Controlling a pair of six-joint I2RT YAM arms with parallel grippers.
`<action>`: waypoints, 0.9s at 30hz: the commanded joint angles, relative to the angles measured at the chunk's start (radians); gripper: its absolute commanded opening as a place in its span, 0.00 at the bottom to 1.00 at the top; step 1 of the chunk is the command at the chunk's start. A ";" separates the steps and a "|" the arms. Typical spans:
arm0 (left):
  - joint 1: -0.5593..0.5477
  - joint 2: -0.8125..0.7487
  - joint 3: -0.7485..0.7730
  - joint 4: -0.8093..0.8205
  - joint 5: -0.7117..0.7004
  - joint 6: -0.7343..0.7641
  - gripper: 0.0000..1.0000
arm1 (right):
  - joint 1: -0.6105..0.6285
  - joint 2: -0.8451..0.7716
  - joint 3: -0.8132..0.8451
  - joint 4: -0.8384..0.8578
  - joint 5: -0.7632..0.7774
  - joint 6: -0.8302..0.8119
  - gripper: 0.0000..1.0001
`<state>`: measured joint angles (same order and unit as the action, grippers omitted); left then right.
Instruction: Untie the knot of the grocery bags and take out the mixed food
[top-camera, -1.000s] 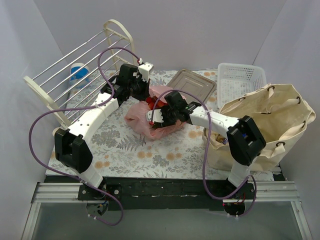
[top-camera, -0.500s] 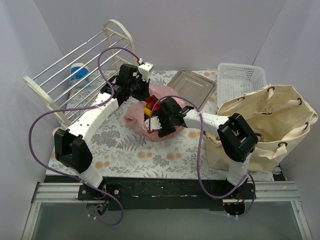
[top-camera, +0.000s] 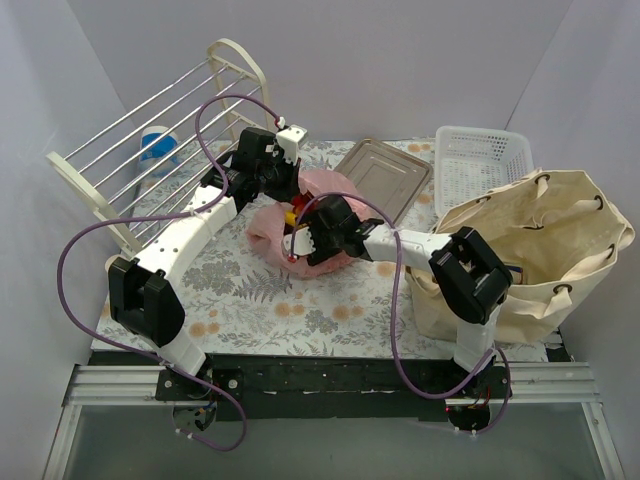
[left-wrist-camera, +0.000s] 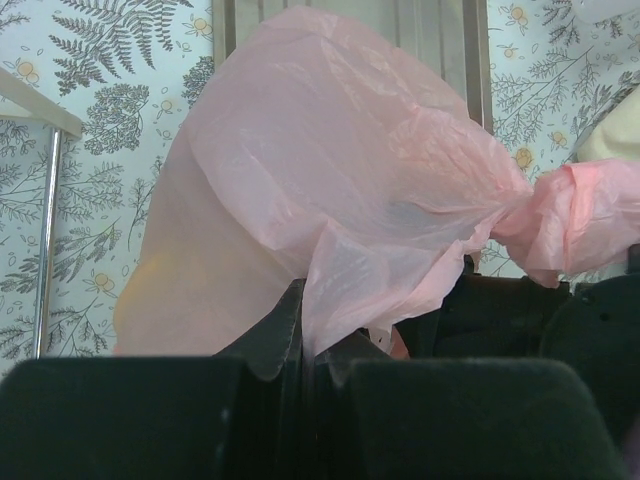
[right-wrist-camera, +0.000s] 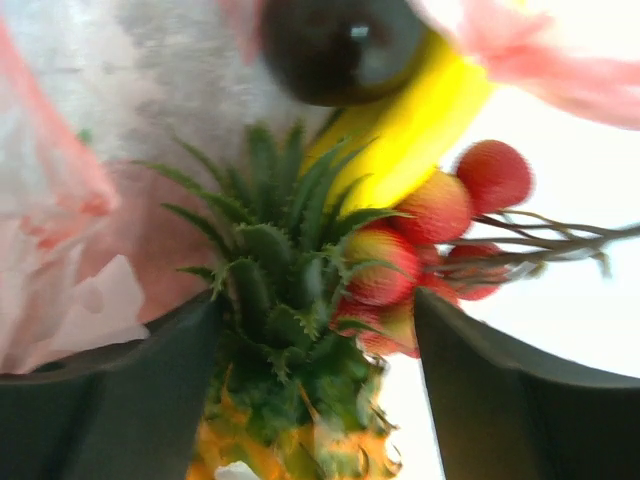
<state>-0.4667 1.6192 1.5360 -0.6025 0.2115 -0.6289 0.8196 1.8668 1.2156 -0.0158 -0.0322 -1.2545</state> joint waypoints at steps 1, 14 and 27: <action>0.003 -0.078 0.004 -0.008 0.016 -0.003 0.00 | 0.003 0.058 0.041 -0.058 0.003 0.007 0.75; 0.003 -0.055 0.015 0.013 0.009 -0.005 0.00 | -0.003 -0.181 0.098 -0.299 -0.284 0.205 0.22; 0.005 -0.105 -0.051 0.003 -0.040 0.040 0.00 | -0.049 -0.372 0.062 -0.369 -0.382 0.363 0.01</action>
<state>-0.4667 1.6142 1.5200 -0.5953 0.1982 -0.6262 0.7959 1.5967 1.2690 -0.3569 -0.3309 -0.9730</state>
